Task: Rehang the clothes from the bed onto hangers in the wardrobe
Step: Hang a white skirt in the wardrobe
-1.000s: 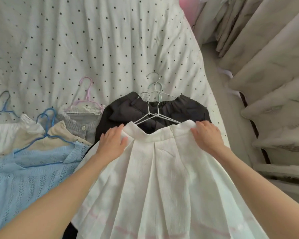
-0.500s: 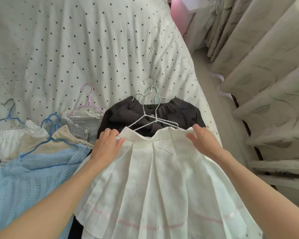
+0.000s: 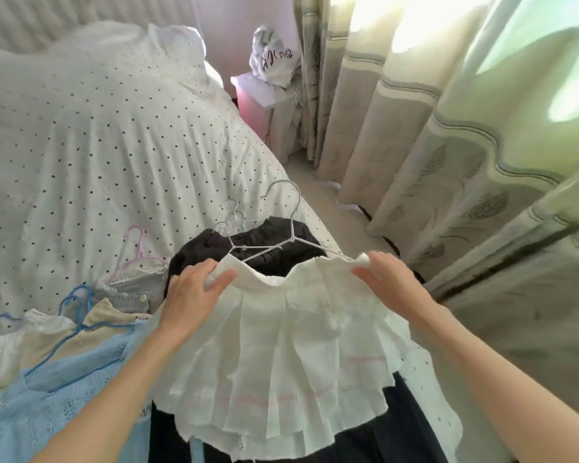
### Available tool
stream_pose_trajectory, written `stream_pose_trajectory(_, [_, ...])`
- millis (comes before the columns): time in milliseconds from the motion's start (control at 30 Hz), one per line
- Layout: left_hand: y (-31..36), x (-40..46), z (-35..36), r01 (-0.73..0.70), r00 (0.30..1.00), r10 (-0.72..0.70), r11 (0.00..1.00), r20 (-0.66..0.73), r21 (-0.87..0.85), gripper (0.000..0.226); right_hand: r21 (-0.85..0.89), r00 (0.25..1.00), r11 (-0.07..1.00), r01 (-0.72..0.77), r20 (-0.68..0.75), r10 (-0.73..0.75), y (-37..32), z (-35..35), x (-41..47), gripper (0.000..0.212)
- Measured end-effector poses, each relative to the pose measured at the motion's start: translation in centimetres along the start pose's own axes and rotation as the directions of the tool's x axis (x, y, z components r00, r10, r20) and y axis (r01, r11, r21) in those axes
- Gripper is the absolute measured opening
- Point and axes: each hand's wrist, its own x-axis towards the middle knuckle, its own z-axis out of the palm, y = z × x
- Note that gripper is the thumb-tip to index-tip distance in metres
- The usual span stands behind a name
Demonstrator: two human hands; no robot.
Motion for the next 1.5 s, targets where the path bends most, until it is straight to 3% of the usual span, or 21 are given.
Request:
stream_pose_trajectory(133, [6.9,-1.2,-1.8,-0.262,0.965,0.258,0.958,-0.047,-0.115,0.040,0.002,0.972,0.988,-0.151,-0.180,0.149,0.7,-6.1,-8.0,0.032])
stream_pose_trajectory(267, [13.2,-3.8,-2.8,-0.490,0.871,0.487,0.855,-0.061,-0.171,0.038,0.137,0.866,0.938,-0.317,-0.360,0.345,-0.3,-11.3,-17.9,0.028])
stream_pose_trajectory(400, [18.9,-7.7,-2.5,-0.601,0.790,0.612,0.763,-0.032,-0.240,0.043,0.252,0.699,0.862,-0.439,-0.507,0.504,-0.5,-13.3,-27.7,0.022])
stream_pose_trajectory(533, [25.8,-13.1,-2.0,-0.678,0.703,0.711,0.665,-0.012,-0.315,0.037,0.457,0.536,0.780,-0.428,-0.567,0.626,-1.0,-14.7,-37.6,0.023])
stream_pose_trajectory(633, [30.6,-17.6,-1.1,-0.731,0.591,0.807,0.543,0.014,-0.414,0.048,0.579,0.369,0.699,-0.421,-0.594,0.715,-1.9,-15.6,-44.8,0.022])
stream_pose_trajectory(767, [36.2,-24.4,0.4,-0.755,0.445,0.894,0.401,0.045,-0.519,0.054,0.426,0.248,0.682,-0.595,-0.709,0.660,-3.5,-15.7,-54.5,0.020])
stream_pose_trajectory(867, [39.7,-31.4,0.3,-0.750,0.318,0.946,0.293,0.064,-0.594,0.038,0.404,0.111,0.595,-0.695,-0.757,0.644,-5.9,-15.0,-61.5,0.017])
stream_pose_trajectory(1000, [42.3,-40.4,0.9,-0.727,0.154,0.986,0.158,0.066,-0.669,0.024,0.418,-0.052,0.369,-0.831,-0.717,0.695,-9.1,-13.7,-71.2,0.029])
stream_pose_trajectory(1133, [43.5,-48.8,1.5,-0.673,0.018,0.997,0.067,0.074,-0.736,0.030,0.366,-0.132,0.123,-0.922,-0.598,0.791,-13.2,-12.5,-78.9,0.038])
stream_pose_trajectory(1200, [43.8,-51.9,2.3,-0.664,-0.060,0.998,-0.016,0.032,-0.747,0.034,0.350,-0.196,0.045,-0.936,-0.622,0.758,-14.6,-11.6,-81.6,0.046])
stream_pose_trajectory(1267, [44.2,-55.1,3.2,-0.653,-0.144,0.989,-0.075,0.026,-0.754,0.037,0.401,-0.277,0.007,-0.916,-0.645,0.712,-16.0,-10.5,-84.5,0.046])
stream_pose_trajectory(1333, [44.4,-58.9,3.7,-0.631,-0.224,0.974,-0.128,0.022,-0.765,0.040,0.542,-0.354,0.034,-0.840,-0.593,0.723,-17.8,-9.1,-87.8,0.042])
stream_pose_trajectory(1500, [43.7,-67.9,5.4,-0.647,-0.340,0.938,-0.179,0.070,-0.741,0.038,0.749,-0.429,0.047,-0.661,-0.428,0.795,-22.3,-5.6,-93.5,0.042])
